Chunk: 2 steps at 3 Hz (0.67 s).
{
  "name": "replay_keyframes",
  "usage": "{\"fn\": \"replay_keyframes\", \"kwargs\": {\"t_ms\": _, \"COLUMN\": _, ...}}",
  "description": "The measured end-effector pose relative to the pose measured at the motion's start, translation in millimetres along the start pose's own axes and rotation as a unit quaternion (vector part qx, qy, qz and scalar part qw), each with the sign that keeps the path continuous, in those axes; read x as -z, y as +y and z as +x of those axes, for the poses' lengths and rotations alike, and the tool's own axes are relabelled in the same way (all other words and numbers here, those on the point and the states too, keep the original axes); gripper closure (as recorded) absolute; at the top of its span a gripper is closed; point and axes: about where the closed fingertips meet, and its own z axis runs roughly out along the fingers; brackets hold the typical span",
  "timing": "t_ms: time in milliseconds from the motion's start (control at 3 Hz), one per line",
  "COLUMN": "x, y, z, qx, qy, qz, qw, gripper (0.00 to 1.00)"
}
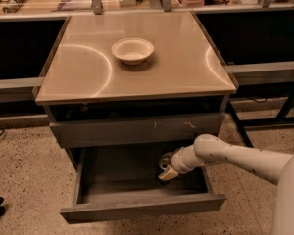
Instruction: Place pepsi can into middle drawer
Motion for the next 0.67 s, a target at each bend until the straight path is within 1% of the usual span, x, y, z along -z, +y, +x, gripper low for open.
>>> {"fn": "replay_keyframes", "kwargs": {"t_ms": 667, "x": -0.1, "y": 0.0, "z": 0.0, "qx": 0.0, "qy": 0.0, "qz": 0.0, "qw": 1.0, "gripper": 0.15}}
